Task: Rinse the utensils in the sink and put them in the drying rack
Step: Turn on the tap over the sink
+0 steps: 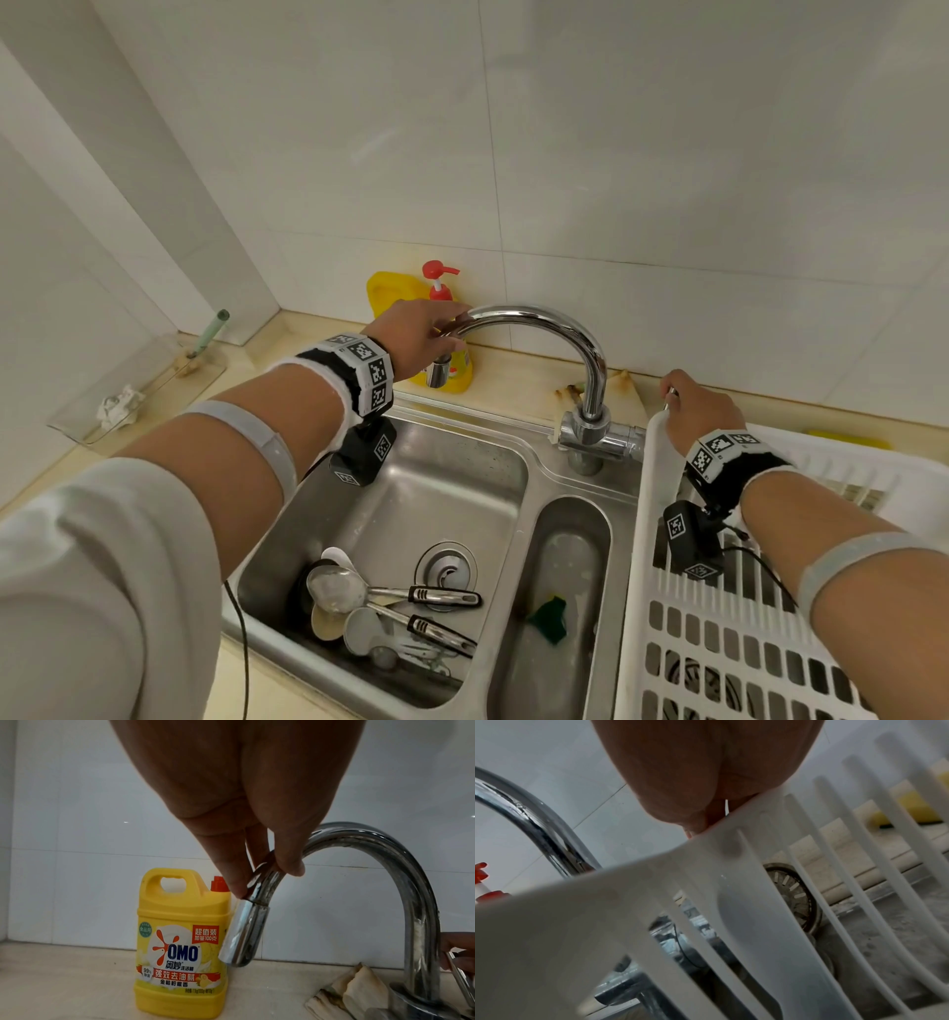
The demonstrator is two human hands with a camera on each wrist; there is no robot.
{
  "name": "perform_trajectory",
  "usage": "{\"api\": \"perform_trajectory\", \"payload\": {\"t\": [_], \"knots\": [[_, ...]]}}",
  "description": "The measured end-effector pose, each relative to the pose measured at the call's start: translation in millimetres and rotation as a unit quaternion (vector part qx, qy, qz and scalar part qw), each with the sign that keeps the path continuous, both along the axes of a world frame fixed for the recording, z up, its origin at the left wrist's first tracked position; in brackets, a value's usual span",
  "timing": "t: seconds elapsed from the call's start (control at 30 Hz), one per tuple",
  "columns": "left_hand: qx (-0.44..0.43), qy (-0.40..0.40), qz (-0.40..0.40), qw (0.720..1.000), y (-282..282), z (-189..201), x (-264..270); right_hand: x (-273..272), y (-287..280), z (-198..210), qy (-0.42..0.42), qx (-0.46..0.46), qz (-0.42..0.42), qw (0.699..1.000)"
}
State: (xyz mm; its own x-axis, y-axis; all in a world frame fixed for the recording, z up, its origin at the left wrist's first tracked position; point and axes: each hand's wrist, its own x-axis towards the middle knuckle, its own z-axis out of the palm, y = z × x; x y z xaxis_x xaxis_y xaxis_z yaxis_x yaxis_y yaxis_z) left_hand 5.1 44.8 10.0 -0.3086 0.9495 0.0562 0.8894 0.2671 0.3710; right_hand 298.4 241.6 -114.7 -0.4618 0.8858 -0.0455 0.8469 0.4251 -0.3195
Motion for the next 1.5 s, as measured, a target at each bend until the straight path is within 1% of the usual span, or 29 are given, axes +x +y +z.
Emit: {"api": "perform_trajectory", "payload": {"t": [0.5,1.5], "knots": [[-0.008,0.007,0.005,1.0,-1.1,0.3,1.3,-0.9,4.7,-5.7,0.018,-0.005,0.002,1.0],[-0.012,0.01,0.009,1.0,-1.7,-2.4,-0.8,-2.3,0.7,1.9,-0.001,-0.021,0.001,1.0]]}}
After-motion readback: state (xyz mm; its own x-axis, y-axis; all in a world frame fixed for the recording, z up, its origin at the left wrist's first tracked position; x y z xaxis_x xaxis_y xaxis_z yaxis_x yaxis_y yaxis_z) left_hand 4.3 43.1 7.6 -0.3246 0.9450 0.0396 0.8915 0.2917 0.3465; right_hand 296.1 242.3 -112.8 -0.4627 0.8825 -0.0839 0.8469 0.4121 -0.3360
